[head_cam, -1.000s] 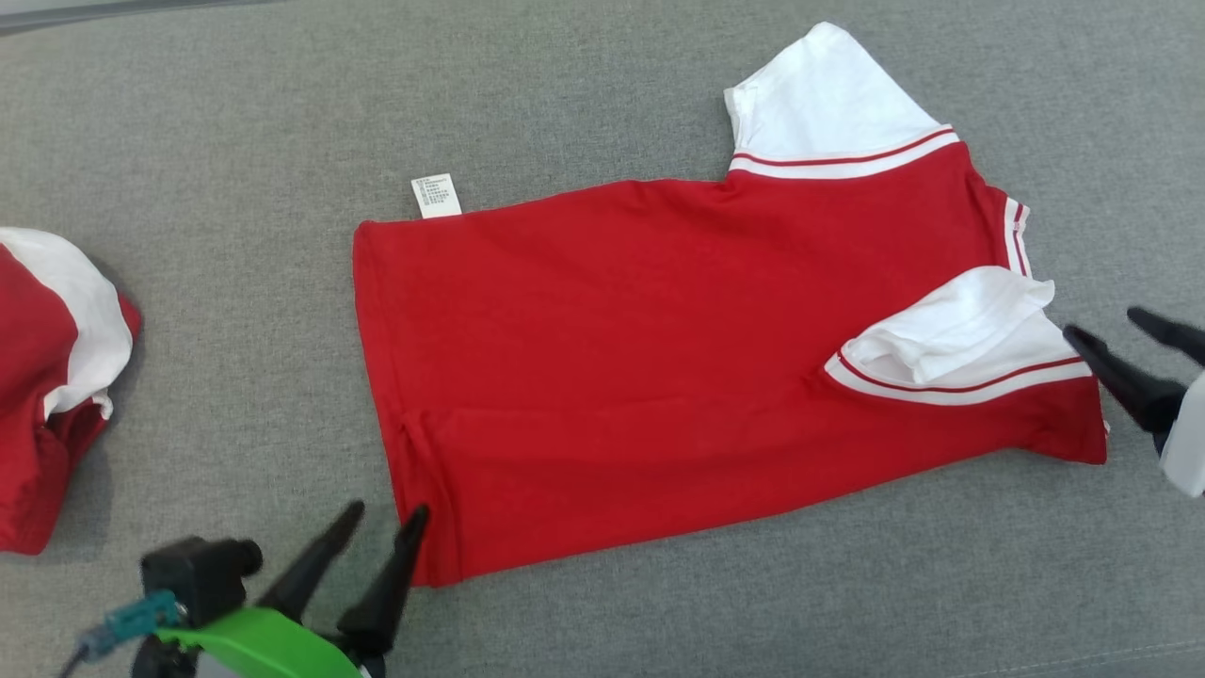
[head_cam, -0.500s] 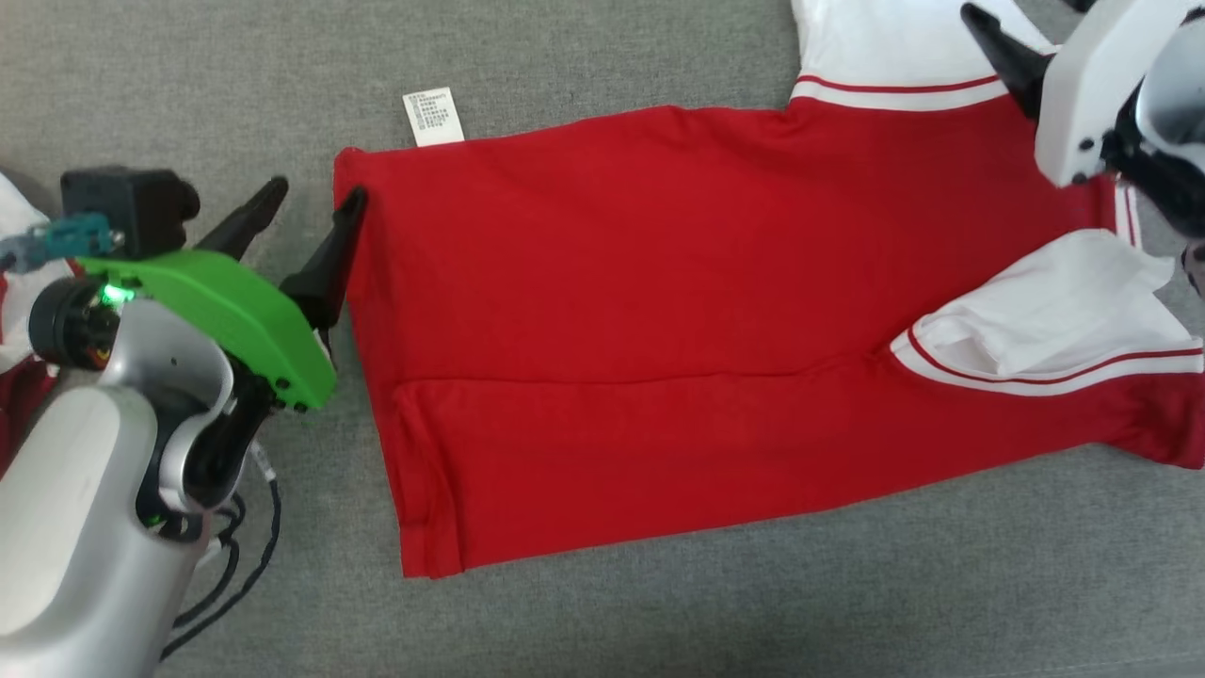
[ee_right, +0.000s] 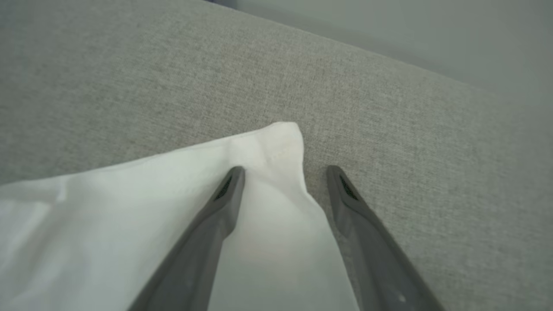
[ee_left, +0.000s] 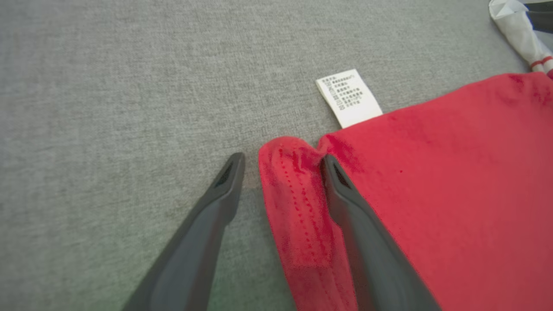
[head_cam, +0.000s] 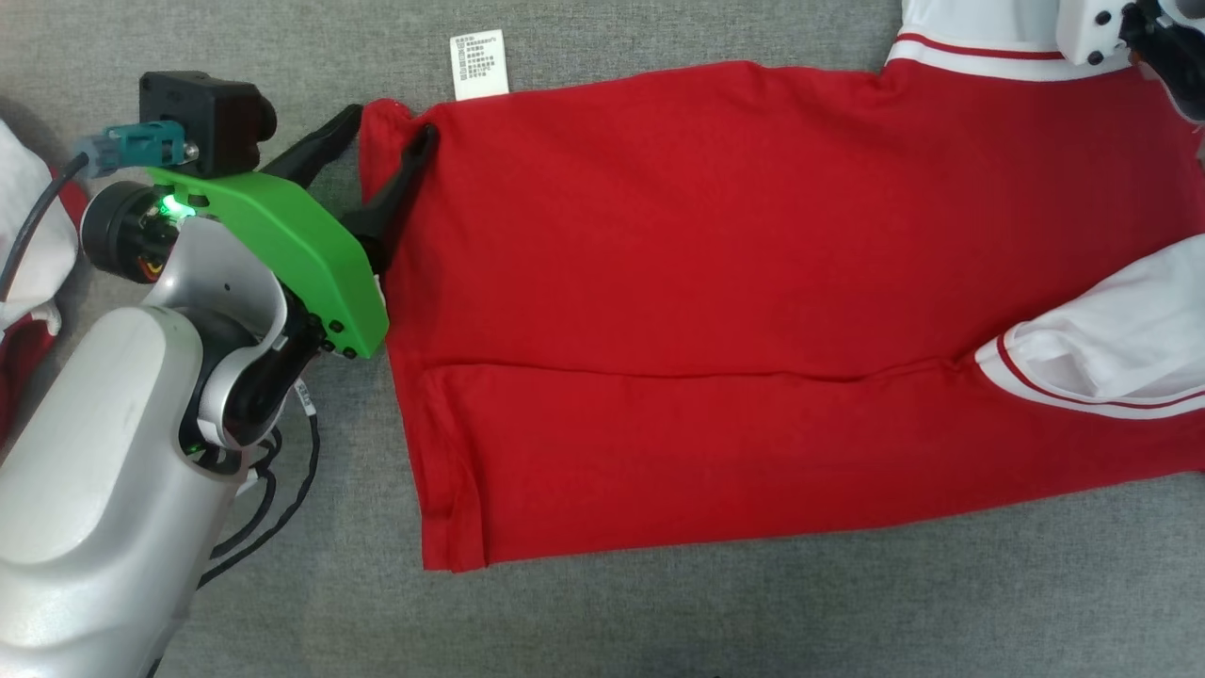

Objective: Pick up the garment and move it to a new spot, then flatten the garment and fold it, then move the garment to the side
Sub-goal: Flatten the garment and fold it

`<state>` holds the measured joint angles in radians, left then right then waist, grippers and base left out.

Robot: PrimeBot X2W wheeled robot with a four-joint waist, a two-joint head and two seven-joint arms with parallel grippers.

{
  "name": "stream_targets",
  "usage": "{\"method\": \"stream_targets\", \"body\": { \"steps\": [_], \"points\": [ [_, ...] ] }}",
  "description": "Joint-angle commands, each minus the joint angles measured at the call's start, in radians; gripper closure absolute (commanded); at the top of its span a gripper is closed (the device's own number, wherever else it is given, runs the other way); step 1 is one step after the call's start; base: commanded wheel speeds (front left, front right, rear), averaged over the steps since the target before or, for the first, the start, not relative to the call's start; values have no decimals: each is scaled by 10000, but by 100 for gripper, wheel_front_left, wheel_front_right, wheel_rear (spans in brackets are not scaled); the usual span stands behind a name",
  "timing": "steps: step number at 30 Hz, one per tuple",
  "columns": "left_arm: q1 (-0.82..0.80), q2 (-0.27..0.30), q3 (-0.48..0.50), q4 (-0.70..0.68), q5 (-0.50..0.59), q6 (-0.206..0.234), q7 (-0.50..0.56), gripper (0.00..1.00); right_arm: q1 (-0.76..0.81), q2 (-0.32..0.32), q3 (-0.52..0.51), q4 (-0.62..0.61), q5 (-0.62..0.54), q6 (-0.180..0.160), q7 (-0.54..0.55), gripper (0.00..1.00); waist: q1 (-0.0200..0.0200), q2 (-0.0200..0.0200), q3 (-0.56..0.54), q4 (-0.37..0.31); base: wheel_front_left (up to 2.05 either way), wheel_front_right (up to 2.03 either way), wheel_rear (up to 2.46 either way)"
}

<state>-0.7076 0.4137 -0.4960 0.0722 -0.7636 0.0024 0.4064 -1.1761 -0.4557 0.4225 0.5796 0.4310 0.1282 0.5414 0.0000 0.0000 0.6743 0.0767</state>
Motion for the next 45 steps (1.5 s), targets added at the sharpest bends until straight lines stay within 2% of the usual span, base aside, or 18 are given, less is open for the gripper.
{"method": "stream_targets", "body": {
  "steps": [1,9,17,20,24,31,36,40,45],
  "points": [
    [201,-174,-358,169,-210,-203,229,100,313,397,387,163,406,66,-120,100,0,0,59,11,0,0,0],
    [933,89,205,-412,-109,-20,-896,100,350,60,256,-303,1610,28,-2332,100,0,0,-595,-361,0,0,0],
    [2498,398,652,-1675,-101,458,-1976,100,2423,-1176,465,-1945,2757,28,-3695,100,0,0,-1792,-892,0,0,0],
    [3278,498,900,-2251,-172,752,-2330,100,3574,-1631,170,-2604,3066,26,-4182,100,0,0,-2254,-1100,0,0,0],
    [4192,764,1079,-2774,-142,1043,-2482,100,4986,-1849,-326,-3270,3259,26,-4630,100,0,0,-2763,-1325,0,0,0],
    [5536,692,1120,-3182,-302,1418,-2806,100,7291,-1526,-1434,-4420,3271,28,-5296,100,0,0,-3262,-1506,0,0,0],
    [6332,549,984,-3011,-274,1545,-3181,100,8771,-999,-2170,-5156,2944,28,-5451,100,0,0,-3392,-1644,0,0,0],
    [6780,373,856,-2772,-394,1464,-3449,100,9581,-555,-2604,-5566,2691,28,-5392,100,0,0,-3484,-1713,0,0,0],
    [7106,149,762,-2375,-394,1366,-3915,100,10025,-262,-2558,-5541,2283,28,-5006,100,0,0,-3618,-1761,0,0,0]
  ]
}}
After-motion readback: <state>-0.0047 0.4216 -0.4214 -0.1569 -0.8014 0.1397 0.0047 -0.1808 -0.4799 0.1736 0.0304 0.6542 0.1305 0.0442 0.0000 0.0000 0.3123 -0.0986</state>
